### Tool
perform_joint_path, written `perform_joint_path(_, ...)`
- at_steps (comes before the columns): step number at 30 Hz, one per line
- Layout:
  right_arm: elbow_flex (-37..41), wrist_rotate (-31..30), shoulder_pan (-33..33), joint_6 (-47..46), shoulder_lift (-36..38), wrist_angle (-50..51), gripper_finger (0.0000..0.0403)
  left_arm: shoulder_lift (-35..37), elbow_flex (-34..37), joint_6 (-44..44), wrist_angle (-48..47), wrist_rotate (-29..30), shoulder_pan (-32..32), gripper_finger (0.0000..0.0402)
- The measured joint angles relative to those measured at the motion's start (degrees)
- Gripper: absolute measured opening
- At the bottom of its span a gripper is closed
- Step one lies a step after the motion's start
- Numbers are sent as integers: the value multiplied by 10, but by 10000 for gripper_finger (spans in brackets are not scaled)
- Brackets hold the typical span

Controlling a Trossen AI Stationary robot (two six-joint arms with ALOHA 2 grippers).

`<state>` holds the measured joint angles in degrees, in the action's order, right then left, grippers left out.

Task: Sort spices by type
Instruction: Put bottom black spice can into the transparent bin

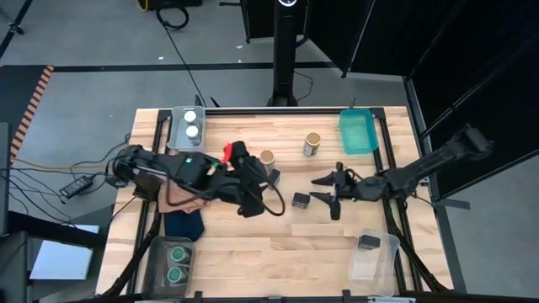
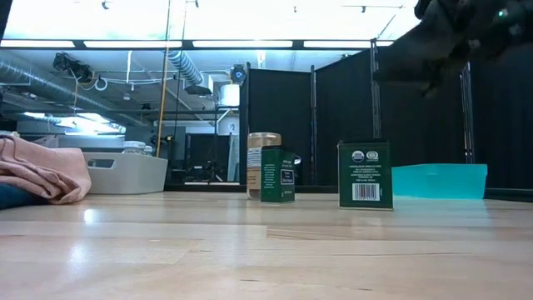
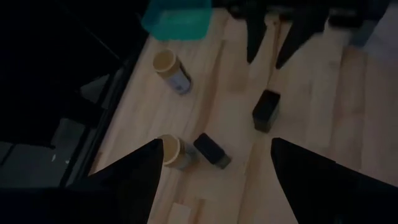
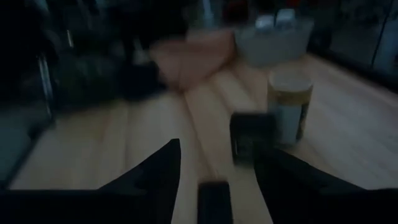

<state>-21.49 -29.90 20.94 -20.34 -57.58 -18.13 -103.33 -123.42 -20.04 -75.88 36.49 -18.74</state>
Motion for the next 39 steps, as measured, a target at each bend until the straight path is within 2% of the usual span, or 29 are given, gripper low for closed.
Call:
perform_joint_path(3, -82, 43, 0, 0, 14, 238, 205, -15, 0, 11, -3, -15, 6, 302)
perform_joint_path(6, -196, 74, -9, 21, -21, 446, 207, -28, 0, 21, -7, -25, 11, 302)
perform_joint_path(8, -271, 79, -13, 45, -55, 530, 209, -33, 0, 21, -9, -30, 11, 302)
perform_joint_path(12, -390, 109, -25, 91, -125, 607, 214, -34, 0, 19, -11, -30, 11, 302)
perform_joint_path(15, -435, 130, -34, 107, -181, 636, 216, -32, 0, 4, -38, -38, 5, 302)
perform_joint_path(18, -442, 156, -44, 110, -223, 634, 218, -24, 0, -21, -90, -39, -8, 302)
perform_joint_path(21, -439, 176, -53, 111, -258, 629, 218, -7, 0, -49, -137, 2, -28, 302)
perform_joint_path(25, -439, 177, -62, 120, -290, 613, 219, 42, 0, -91, -138, 69, -56, 302)
perform_joint_path(30, -439, 177, -71, 129, -311, 593, 221, 105, 9, -139, -137, 100, -92, 302)
perform_joint_path(34, -439, 178, -83, 126, -315, 593, 220, 153, 73, -184, -129, 108, -114, 302)
perform_joint_path(36, -439, 179, -88, 124, -315, 592, 221, 184, 134, -212, -105, 117, -126, 302)
perform_joint_path(39, -439, 180, -93, 124, -315, 589, 224, 232, 251, -236, -21, 118, -137, 302)
